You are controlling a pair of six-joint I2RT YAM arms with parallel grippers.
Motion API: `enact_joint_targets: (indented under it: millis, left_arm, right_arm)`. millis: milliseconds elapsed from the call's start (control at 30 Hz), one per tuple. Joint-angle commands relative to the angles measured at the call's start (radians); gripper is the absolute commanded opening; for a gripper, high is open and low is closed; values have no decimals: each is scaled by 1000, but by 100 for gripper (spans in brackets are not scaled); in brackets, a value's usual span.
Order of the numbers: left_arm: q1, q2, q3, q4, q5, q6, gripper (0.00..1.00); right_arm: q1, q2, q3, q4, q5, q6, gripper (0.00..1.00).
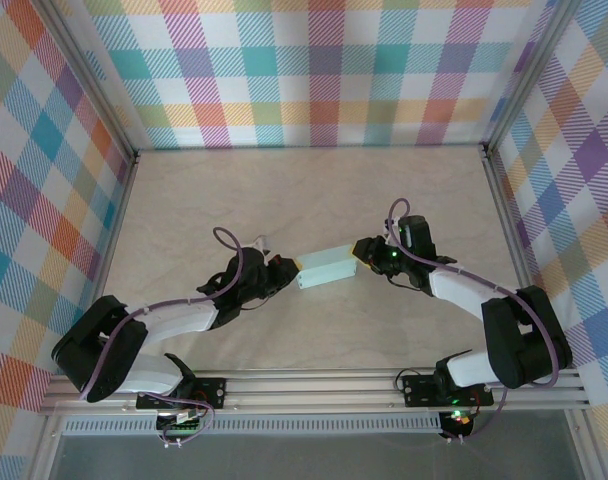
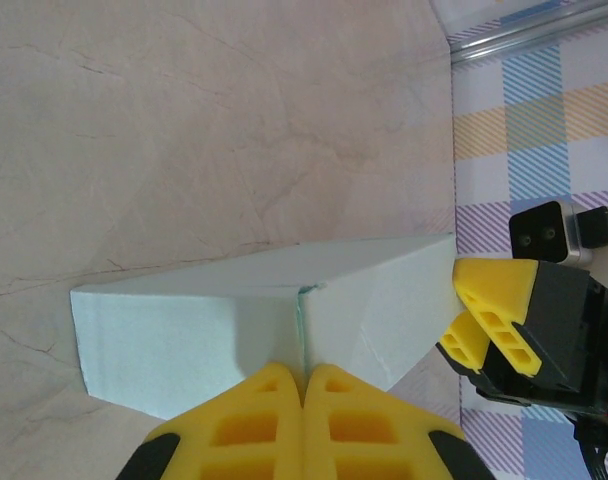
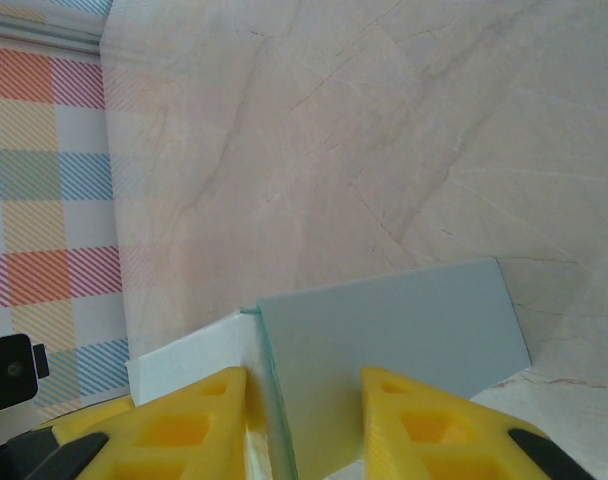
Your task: Fold the paper box
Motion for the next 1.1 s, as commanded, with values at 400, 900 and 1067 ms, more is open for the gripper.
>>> enact_joint_targets:
  millis: [400, 900, 1067]
  left_arm:
    - [0, 12, 144, -412, -35, 197, 28]
    - [8, -88, 336, -560, -144, 629, 91]
    - [9, -96, 411, -696, -120, 1102, 89]
  right_arm:
    - [23, -3, 36, -115, -26, 3, 36]
    - [13, -98, 167, -276, 79, -135, 75]
    - [-28, -134, 166, -299, 70, -177, 79]
